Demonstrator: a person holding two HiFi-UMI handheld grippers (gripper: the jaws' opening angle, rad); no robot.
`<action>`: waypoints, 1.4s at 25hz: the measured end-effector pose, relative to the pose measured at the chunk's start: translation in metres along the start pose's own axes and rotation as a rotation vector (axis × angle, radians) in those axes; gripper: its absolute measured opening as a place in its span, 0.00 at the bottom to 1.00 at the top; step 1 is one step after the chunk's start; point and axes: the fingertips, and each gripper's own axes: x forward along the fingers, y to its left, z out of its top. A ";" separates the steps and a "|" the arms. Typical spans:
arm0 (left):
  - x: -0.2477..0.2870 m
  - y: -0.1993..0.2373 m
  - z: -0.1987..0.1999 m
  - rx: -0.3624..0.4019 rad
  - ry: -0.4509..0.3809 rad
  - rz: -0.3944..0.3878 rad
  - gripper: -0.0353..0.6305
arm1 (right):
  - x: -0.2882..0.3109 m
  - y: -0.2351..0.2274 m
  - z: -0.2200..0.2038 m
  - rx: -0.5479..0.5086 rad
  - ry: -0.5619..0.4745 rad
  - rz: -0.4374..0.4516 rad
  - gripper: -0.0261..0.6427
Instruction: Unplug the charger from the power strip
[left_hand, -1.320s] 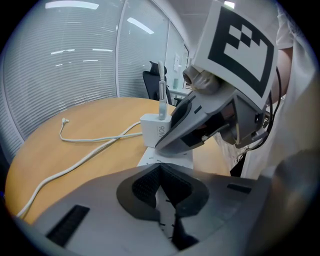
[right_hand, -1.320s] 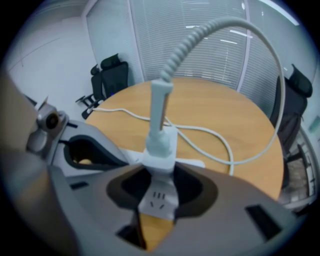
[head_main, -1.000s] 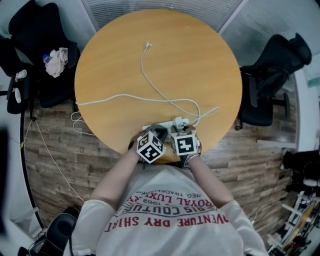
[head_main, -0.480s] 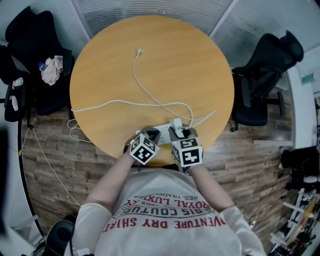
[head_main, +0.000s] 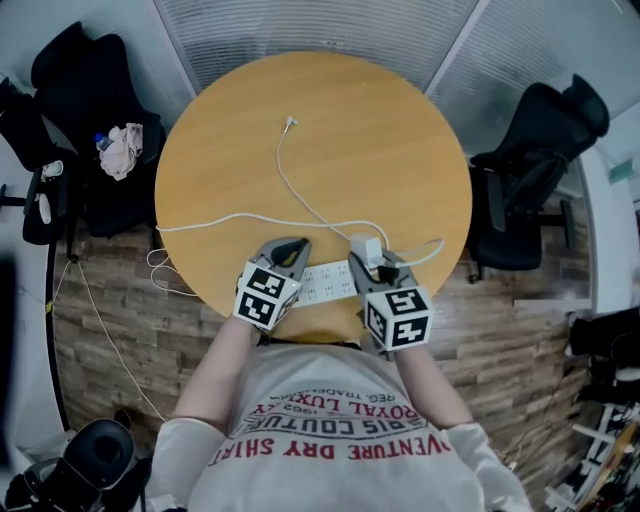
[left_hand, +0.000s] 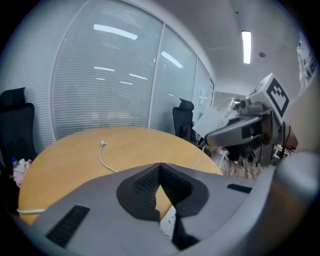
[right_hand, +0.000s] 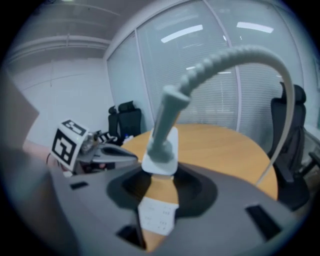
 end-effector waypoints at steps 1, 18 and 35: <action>-0.007 0.003 0.014 -0.004 -0.036 0.018 0.10 | -0.003 0.001 0.009 -0.010 -0.028 0.004 0.27; -0.145 0.036 0.122 -0.023 -0.462 0.266 0.10 | -0.036 0.028 0.091 -0.103 -0.301 0.131 0.27; -0.149 0.026 0.112 0.007 -0.414 0.293 0.10 | -0.036 0.037 0.097 -0.119 -0.335 0.170 0.27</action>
